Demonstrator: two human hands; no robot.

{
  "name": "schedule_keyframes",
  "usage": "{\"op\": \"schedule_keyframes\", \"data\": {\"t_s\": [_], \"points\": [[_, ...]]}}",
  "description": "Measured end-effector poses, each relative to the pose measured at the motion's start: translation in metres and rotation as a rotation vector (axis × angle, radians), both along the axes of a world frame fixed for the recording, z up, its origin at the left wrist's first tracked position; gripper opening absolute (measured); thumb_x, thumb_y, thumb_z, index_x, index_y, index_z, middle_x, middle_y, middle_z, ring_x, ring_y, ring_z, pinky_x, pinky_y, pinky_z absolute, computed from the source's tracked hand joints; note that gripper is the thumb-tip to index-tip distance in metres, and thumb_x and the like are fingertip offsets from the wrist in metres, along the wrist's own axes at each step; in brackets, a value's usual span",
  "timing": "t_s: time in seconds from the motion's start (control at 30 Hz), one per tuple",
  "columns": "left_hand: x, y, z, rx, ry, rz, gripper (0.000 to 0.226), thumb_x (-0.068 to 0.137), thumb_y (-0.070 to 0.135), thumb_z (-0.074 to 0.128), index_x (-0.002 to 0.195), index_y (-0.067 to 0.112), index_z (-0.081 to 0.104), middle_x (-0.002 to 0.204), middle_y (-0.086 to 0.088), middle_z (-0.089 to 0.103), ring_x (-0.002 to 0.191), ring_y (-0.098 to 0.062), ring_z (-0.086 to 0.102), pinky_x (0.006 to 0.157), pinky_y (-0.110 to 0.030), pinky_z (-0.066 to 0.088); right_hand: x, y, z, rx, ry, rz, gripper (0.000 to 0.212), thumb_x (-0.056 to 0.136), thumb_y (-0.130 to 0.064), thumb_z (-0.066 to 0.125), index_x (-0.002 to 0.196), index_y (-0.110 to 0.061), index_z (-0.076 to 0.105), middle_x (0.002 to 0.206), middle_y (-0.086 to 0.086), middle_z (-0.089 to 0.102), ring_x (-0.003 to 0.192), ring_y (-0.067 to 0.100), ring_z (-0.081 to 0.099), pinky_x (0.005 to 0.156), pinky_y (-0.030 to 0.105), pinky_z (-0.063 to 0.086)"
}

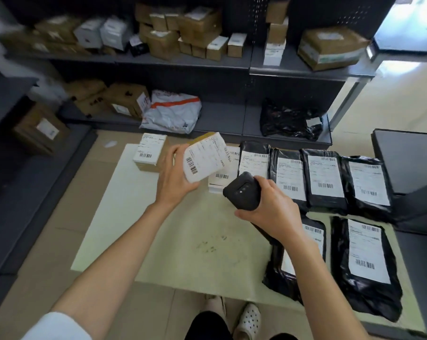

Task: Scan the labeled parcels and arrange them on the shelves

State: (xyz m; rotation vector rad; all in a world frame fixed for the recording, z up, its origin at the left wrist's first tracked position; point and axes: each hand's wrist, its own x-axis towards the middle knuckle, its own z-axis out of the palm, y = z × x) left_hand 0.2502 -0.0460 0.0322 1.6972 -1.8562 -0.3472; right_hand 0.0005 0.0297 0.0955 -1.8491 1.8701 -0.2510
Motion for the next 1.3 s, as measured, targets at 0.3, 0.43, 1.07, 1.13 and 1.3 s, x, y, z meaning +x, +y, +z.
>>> {"op": "schedule_keyframes", "data": {"t_s": [0.3,0.43,1.07,1.13,1.3], "points": [[-0.045,0.011,0.070,-0.184,-0.253,-0.252,0.097,0.057,0.028,0.084,0.140,0.021,0.035,0.141,-0.002,0.037,0.123,-0.019,0.039,0.098,-0.037,0.042,-0.026,0.036,0.057,-0.180,-0.031,-0.024,0.089,0.073,-0.057,0.077,0.147,-0.029,0.035,0.128,-0.011,0.052,0.113,0.019,0.057,0.072,0.031,0.037],[-0.055,0.011,0.085,-0.201,-0.255,-0.314,0.096,0.058,0.030,0.086,0.138,0.020,0.034,0.137,0.001,0.039,0.122,-0.014,0.038,0.098,-0.041,0.045,-0.027,0.043,0.071,-0.222,0.012,-0.035,0.088,0.070,-0.062,0.078,0.142,-0.030,0.039,0.123,-0.010,0.054,0.110,0.019,0.059,0.072,0.033,0.043],[0.009,-0.016,0.094,-0.160,-0.236,-0.494,0.096,0.064,0.036,0.084,0.140,0.026,0.028,0.143,0.006,0.033,0.133,-0.013,0.032,0.113,-0.055,0.030,0.048,0.059,0.072,-0.144,0.093,-0.192,0.079,0.070,-0.057,0.078,0.136,-0.029,0.044,0.114,-0.012,0.054,0.107,0.019,0.059,0.070,0.033,0.035],[0.007,-0.017,0.093,-0.158,-0.220,-0.540,0.096,0.063,0.037,0.085,0.140,0.028,0.028,0.142,0.007,0.033,0.130,-0.013,0.032,0.108,-0.055,0.038,0.050,0.065,0.069,-0.147,0.090,-0.236,0.081,0.069,-0.058,0.078,0.136,-0.029,0.044,0.116,-0.011,0.055,0.107,0.020,0.060,0.072,0.033,0.036],[-0.019,-0.016,0.089,-0.158,-0.238,-0.683,0.099,0.060,0.029,0.087,0.140,0.029,0.028,0.142,0.007,0.033,0.127,-0.012,0.033,0.105,-0.054,0.041,0.049,0.092,0.058,-0.167,0.032,-0.401,0.089,0.068,-0.062,0.077,0.142,-0.032,0.039,0.126,-0.011,0.054,0.111,0.021,0.061,0.078,0.036,0.046]]}}
